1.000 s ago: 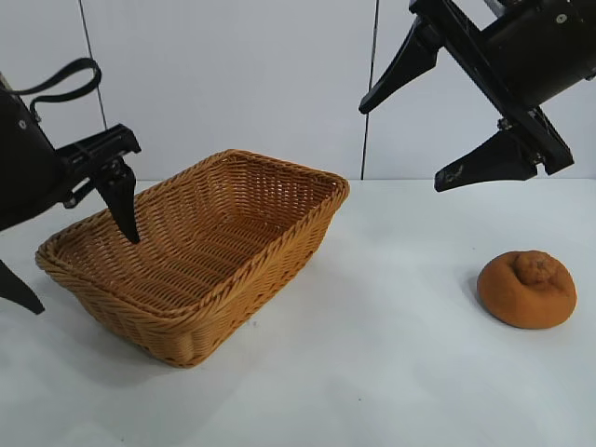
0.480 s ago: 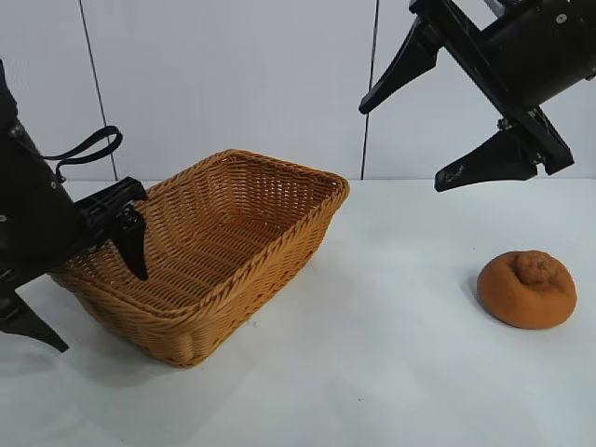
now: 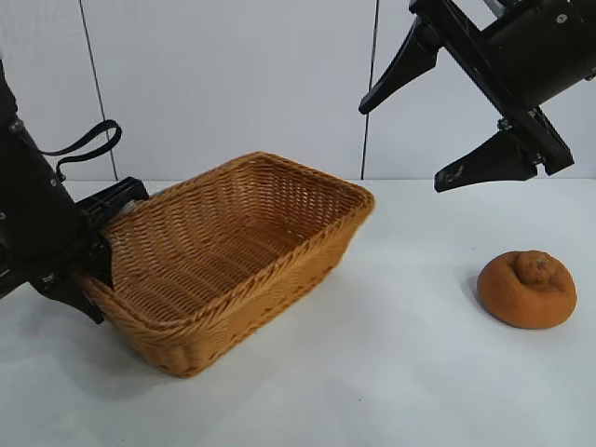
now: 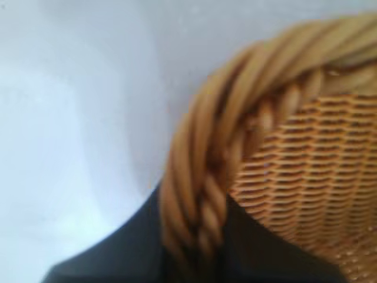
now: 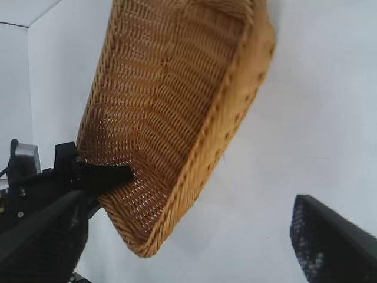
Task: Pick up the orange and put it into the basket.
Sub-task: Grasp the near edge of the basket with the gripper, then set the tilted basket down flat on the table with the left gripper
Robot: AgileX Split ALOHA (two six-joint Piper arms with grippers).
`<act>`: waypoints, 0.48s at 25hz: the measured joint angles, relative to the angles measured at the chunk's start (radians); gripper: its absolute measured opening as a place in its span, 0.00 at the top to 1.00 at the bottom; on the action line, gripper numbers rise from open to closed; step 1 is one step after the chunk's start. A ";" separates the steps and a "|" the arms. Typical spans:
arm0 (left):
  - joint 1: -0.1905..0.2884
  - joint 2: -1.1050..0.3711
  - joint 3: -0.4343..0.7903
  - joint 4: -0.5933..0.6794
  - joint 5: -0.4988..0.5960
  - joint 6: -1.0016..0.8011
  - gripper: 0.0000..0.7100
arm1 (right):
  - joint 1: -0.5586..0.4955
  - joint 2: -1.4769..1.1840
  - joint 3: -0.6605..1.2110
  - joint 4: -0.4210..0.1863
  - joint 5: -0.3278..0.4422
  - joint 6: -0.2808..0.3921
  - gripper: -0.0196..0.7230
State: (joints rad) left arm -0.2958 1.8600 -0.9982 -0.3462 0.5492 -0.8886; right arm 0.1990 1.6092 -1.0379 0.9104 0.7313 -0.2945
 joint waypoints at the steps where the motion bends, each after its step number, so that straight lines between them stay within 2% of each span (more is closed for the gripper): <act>1: 0.000 0.000 -0.017 -0.010 0.018 0.011 0.88 | 0.000 0.000 0.000 -0.001 0.001 0.000 0.11; 7: 0.027 0.001 -0.188 -0.050 0.123 0.151 0.88 | 0.000 0.000 0.000 -0.005 0.006 0.000 0.11; 12: 0.070 0.001 -0.259 -0.051 0.158 0.251 0.88 | 0.000 0.000 0.000 -0.006 0.008 0.001 0.11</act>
State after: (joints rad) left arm -0.2259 1.8611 -1.2575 -0.3967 0.7068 -0.6376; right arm 0.1990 1.6092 -1.0379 0.9046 0.7391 -0.2937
